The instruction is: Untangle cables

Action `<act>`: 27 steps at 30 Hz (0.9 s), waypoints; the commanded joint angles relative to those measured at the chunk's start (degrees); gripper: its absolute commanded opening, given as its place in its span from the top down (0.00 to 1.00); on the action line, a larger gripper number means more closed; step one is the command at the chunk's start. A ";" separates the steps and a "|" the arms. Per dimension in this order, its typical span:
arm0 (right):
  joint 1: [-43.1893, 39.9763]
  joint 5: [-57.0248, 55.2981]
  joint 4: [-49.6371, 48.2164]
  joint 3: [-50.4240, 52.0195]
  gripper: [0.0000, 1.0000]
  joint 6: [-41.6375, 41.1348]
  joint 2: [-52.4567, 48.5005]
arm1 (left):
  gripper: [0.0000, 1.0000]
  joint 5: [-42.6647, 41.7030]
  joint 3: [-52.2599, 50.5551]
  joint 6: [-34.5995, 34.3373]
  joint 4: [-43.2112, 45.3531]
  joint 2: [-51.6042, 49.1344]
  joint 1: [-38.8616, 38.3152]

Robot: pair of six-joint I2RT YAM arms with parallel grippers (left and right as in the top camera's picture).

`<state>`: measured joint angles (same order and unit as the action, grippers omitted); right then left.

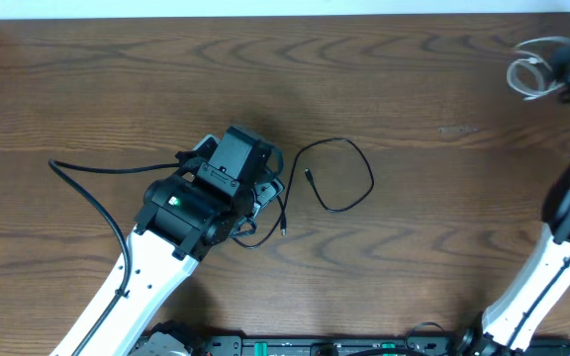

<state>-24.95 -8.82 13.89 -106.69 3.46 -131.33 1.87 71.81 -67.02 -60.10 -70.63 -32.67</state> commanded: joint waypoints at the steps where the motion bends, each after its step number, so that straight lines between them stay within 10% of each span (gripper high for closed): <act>1: -6.64 -2.23 1.07 -5.25 0.99 -3.30 5.77 | 0.28 0.76 0.26 1.01 -0.26 -0.13 0.20; 3: -9.42 -1.60 3.50 -6.16 0.95 -5.29 5.84 | 0.28 0.76 0.26 1.01 -0.24 -0.13 0.20; 5: -10.62 -0.76 4.94 -6.05 0.20 -5.95 5.62 | 0.28 0.79 0.26 0.98 -0.22 -0.13 0.20; 6: -11.23 -0.26 5.88 -6.01 0.01 -6.03 5.42 | 0.28 0.79 0.26 0.98 -0.11 -0.24 0.20; 19: -10.93 14.25 16.61 -6.01 0.01 -6.03 4.24 | 0.28 0.11 0.26 1.05 0.17 -3.93 0.20; 27: -9.97 44.83 29.53 -6.03 0.01 -13.18 5.11 | 0.28 0.28 0.28 13.00 -2.95 -2.29 4.70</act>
<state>-35.11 16.53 40.07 -112.73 -5.26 -126.72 1.61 71.81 -58.46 -61.30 -74.43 -30.83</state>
